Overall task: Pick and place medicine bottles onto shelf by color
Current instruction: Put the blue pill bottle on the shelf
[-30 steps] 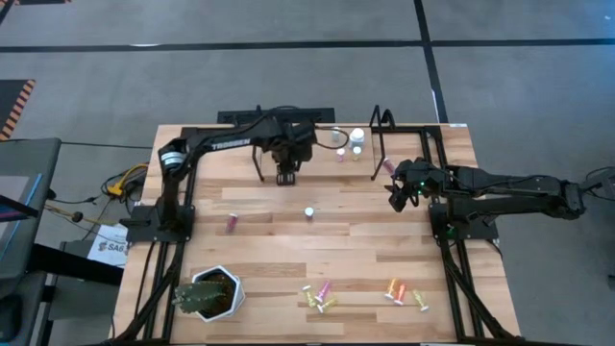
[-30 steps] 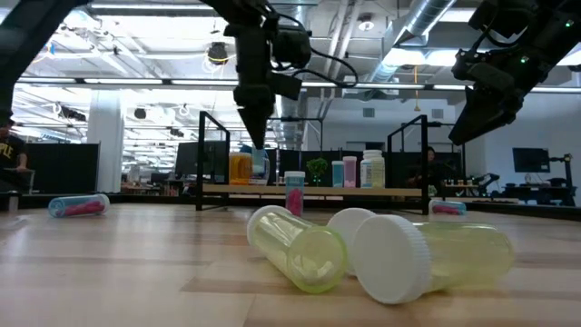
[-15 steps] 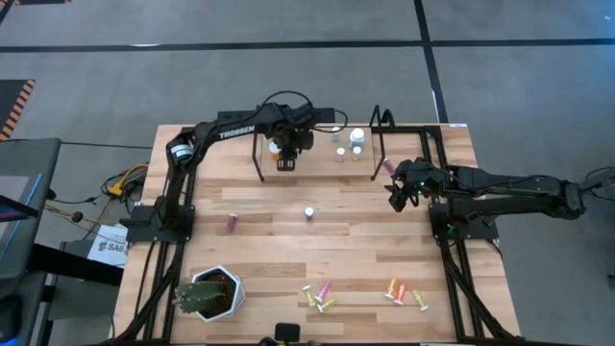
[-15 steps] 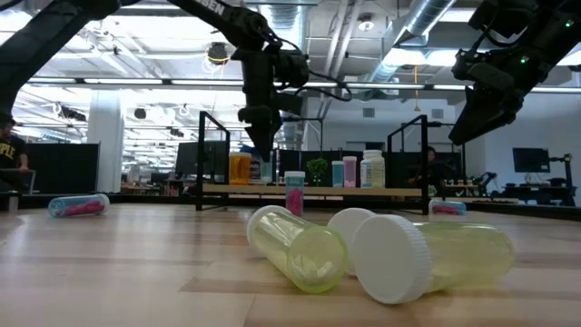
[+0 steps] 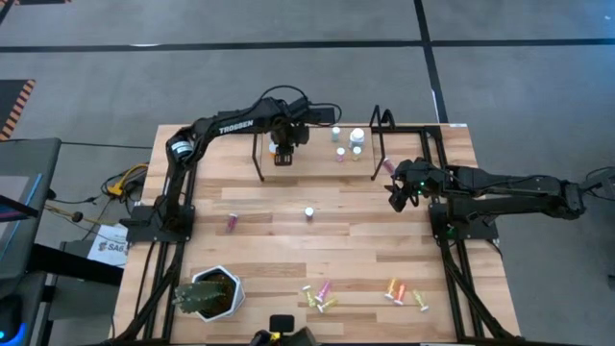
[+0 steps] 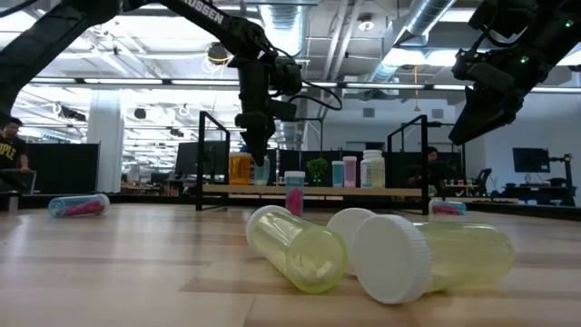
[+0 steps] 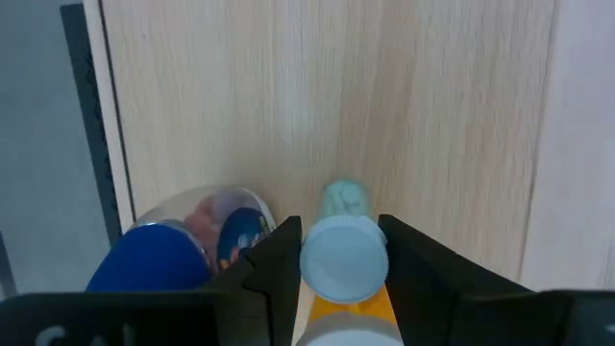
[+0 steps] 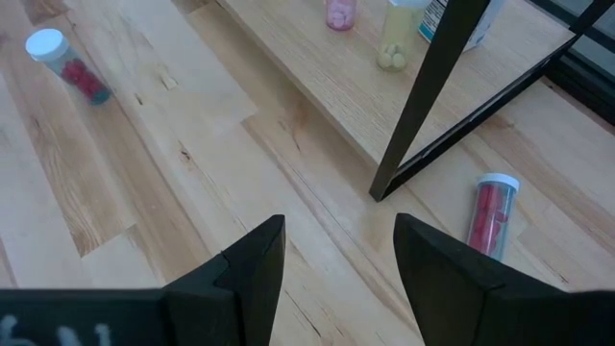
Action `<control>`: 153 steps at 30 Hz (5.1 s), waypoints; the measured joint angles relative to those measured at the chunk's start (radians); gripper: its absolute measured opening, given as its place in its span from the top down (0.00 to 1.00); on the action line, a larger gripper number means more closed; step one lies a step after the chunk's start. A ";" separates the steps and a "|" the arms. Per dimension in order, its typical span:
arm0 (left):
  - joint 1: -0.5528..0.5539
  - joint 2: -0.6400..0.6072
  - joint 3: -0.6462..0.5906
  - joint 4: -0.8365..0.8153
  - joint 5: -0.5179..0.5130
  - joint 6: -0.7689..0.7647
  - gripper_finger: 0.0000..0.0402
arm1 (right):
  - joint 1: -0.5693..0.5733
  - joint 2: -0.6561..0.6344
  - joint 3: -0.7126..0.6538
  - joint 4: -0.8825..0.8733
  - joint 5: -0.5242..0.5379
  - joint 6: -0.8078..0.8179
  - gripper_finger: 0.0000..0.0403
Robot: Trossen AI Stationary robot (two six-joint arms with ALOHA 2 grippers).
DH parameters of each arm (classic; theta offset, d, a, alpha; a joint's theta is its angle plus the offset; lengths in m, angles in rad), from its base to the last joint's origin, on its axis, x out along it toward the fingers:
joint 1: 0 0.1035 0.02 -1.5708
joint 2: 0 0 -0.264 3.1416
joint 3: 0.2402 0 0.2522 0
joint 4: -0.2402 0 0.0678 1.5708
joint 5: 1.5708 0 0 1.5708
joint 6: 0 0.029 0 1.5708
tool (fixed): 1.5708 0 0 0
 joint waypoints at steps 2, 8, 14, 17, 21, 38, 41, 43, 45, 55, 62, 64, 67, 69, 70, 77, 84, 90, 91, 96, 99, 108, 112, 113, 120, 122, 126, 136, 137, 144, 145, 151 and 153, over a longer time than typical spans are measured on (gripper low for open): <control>0.004 0.000 0.000 0.000 0.012 0.000 0.70 | 0.000 0.000 0.000 0.000 0.000 0.000 0.46; 0.006 0.000 0.000 0.005 0.025 -0.001 0.70 | 0.000 0.000 0.000 0.000 0.000 0.000 0.46; 0.010 0.000 0.000 0.006 0.025 -0.024 0.67 | 0.000 0.000 0.000 0.000 0.000 0.000 0.46; 0.010 0.000 0.000 0.009 0.024 -0.026 0.61 | 0.000 0.000 0.000 0.000 0.000 0.000 0.46; 0.010 0.000 0.001 0.016 0.016 -0.026 0.55 | 0.000 0.000 0.000 0.000 0.000 0.000 0.46; -0.120 -0.155 0.208 -0.322 0.059 -0.319 0.50 | 0.000 0.000 0.000 0.000 0.000 0.000 0.46; -0.182 -0.231 0.115 -0.334 0.058 -0.432 0.50 | 0.000 0.000 0.000 0.000 0.000 0.000 0.46; -0.224 -0.292 0.022 -0.332 0.045 -0.522 0.50 | 0.000 0.000 0.000 0.000 0.000 0.000 0.46; -0.264 -0.365 -0.089 -0.323 0.025 -0.612 0.50 | 0.000 0.000 0.000 0.000 0.000 0.000 0.46; -0.386 -0.692 -0.708 -0.078 0.014 -1.316 0.50 | 0.000 0.000 0.000 0.000 0.000 0.000 0.46; -0.395 -0.704 -0.904 0.061 0.045 -1.504 0.50 | 0.000 0.000 0.000 0.000 0.000 0.000 0.46; -0.404 -0.701 -0.930 0.085 0.051 -1.529 0.50 | 0.000 0.000 0.000 0.000 0.000 0.000 0.46; -0.437 -0.701 -0.956 0.085 0.050 -1.574 0.50 | 0.000 0.000 0.000 0.000 0.000 0.000 0.46; -0.466 -0.701 -0.981 0.089 0.051 -1.615 0.50 | 0.000 0.000 0.000 0.000 0.000 0.000 0.46; -0.478 -0.701 -0.996 0.095 0.059 -1.637 0.50 | 0.000 0.000 0.000 0.000 0.000 0.000 0.46; -0.548 -0.701 -1.108 0.198 0.121 -1.758 0.50 | 0.000 0.000 0.000 0.000 0.000 0.000 0.46; -0.576 -0.700 -1.175 0.269 0.116 -1.807 0.50 | 0.000 0.000 0.000 0.000 0.000 0.000 0.46; -0.576 -0.700 -1.197 0.279 0.103 -1.807 0.53 | 0.000 0.000 0.000 0.000 0.000 0.000 0.46; -0.576 -0.700 -1.205 0.282 0.110 -1.809 0.54 | 0.000 0.000 0.000 0.000 0.000 0.000 0.46; -0.576 -0.703 -1.226 0.291 0.118 -1.806 0.65 | 0.000 0.000 0.000 0.000 0.000 0.000 0.46; -0.576 -0.703 -1.226 0.301 0.118 -1.781 0.70 | 0.000 0.000 0.000 0.000 0.000 0.000 0.46; -0.576 -0.699 -1.133 0.315 0.113 -1.628 0.78 | 0.000 0.000 0.000 0.000 0.000 0.000 0.46; -0.576 -0.699 -1.043 0.328 0.113 -1.518 0.77 | 0.000 0.000 0.000 0.000 0.000 0.000 0.46; -0.576 -0.699 -1.020 0.326 0.113 -1.485 0.76 | 0.000 0.000 0.000 0.000 0.000 0.000 0.46; -0.575 -0.699 -0.838 0.419 0.048 -1.219 0.76 | 0.000 0.000 0.000 0.000 0.000 0.000 0.46; -0.575 -0.699 -0.793 0.457 0.029 -1.145 0.76 | 0.000 0.000 0.000 0.000 0.000 0.000 0.46; -0.575 -0.700 -0.737 0.520 0.012 -1.011 0.76 | 0.000 0.000 0.000 0.000 0.000 0.000 0.46; -0.573 -0.700 -0.722 0.666 0.013 -0.841 0.76 | 0.000 0.000 0.000 0.004 0.000 -0.067 0.46; -0.573 -0.700 -0.722 0.680 0.013 -0.835 0.76 | 0.000 0.000 0.000 0.013 0.001 -0.069 0.46; -0.564 -0.700 -0.722 0.803 0.026 -0.771 0.76 | 0.000 0.000 0.000 0.277 0.007 -0.028 0.46; -0.559 -0.700 -0.722 0.819 0.041 -0.766 0.76 | 0.000 0.000 0.000 0.304 0.007 -0.028 0.46; -0.515 -0.700 -0.722 0.901 0.177 -0.751 0.76 | -0.001 0.000 0.000 0.340 0.007 -0.027 0.46; -0.504 -0.700 -0.722 0.916 0.215 -0.750 0.76 | -0.001 0.000 0.000 0.334 0.007 -0.027 0.46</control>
